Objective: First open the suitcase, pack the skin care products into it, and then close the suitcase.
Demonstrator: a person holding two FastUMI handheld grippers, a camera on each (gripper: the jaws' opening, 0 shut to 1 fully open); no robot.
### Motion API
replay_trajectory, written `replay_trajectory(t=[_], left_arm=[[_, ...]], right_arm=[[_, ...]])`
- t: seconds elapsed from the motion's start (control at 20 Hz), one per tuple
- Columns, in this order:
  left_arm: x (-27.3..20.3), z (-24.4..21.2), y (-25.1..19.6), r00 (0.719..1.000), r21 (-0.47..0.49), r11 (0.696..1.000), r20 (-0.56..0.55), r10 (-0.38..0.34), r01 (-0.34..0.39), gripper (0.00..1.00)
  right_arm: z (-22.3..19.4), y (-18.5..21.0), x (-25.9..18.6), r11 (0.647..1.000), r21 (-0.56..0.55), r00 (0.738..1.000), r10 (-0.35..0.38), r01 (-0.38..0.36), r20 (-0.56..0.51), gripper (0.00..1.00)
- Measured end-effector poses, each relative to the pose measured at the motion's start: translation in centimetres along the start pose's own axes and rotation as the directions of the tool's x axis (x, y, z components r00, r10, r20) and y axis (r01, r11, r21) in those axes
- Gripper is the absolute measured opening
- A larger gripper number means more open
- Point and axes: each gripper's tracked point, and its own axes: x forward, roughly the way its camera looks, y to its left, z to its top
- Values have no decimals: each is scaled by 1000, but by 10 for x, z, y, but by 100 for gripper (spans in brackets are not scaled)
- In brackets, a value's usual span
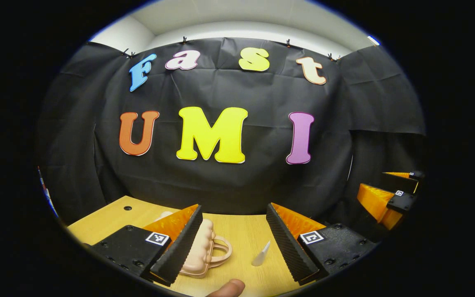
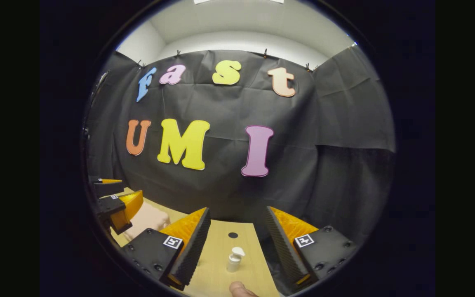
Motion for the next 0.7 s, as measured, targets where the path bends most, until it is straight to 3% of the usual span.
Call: replay_trajectory(t=[0.35, 0.5, 0.7], left_arm=[[5, -3, -1, 1000, 18, 1000, 3, -1, 1, 99], [16, -20, 12, 1000, 107, 994, 13, 25, -26, 99], [34, -90, 37, 996, 251, 967, -68, 66, -47, 99]], right_arm=[[-5, -2, 3, 1000, 5, 1000, 1, 0, -11, 80], [-13, -11, 5, 1000, 5, 1000, -17, 18, -25, 80], [-34, -23, 3, 999, 11, 996, -45, 46, -74, 80]])
